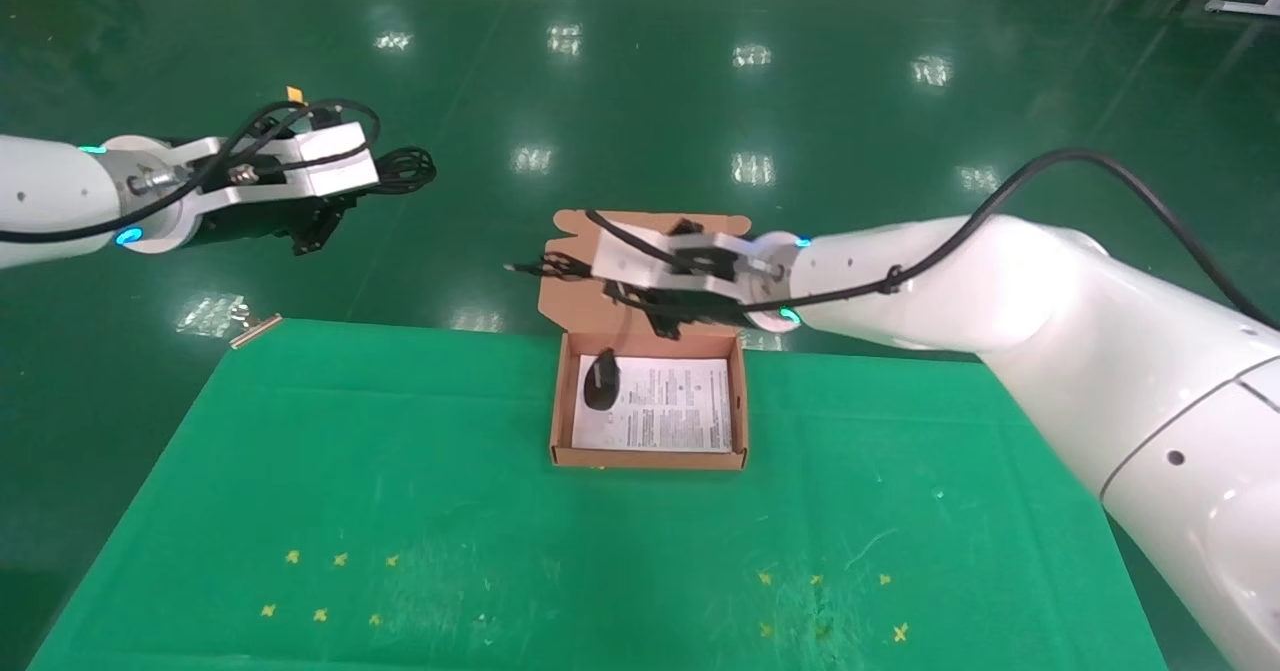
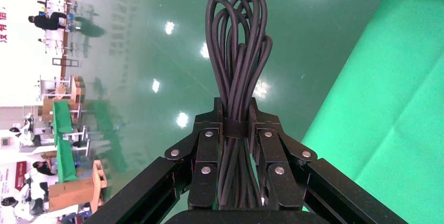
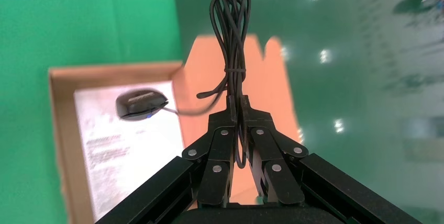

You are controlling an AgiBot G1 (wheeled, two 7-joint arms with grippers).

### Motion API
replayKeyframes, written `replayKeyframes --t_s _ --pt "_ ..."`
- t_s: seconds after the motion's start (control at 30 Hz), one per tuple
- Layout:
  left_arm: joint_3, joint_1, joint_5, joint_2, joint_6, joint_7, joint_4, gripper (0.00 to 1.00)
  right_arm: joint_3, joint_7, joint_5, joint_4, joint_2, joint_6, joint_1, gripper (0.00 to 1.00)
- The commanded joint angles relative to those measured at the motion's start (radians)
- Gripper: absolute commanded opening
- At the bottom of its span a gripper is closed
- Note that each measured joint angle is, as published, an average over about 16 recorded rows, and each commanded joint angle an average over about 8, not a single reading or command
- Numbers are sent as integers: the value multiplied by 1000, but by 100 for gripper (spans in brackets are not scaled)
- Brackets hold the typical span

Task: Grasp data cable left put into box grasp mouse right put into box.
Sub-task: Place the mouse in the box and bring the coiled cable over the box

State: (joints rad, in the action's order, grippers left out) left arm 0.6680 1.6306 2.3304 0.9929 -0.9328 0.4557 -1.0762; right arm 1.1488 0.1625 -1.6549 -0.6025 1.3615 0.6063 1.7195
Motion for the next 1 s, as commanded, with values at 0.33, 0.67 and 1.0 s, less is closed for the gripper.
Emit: replayKeyframes --t_s 0.33,0.67,1.0 --pt "0 0 0 0 0 0 0 0 80 45 17 60 1 -49 -55 0" --pt "0 0 0 0 0 0 0 0 138 75 57 49 8 -100 -89 0" --pt "0 0 0 0 0 0 0 0 197 115 75 73 7 -105 -80 77"
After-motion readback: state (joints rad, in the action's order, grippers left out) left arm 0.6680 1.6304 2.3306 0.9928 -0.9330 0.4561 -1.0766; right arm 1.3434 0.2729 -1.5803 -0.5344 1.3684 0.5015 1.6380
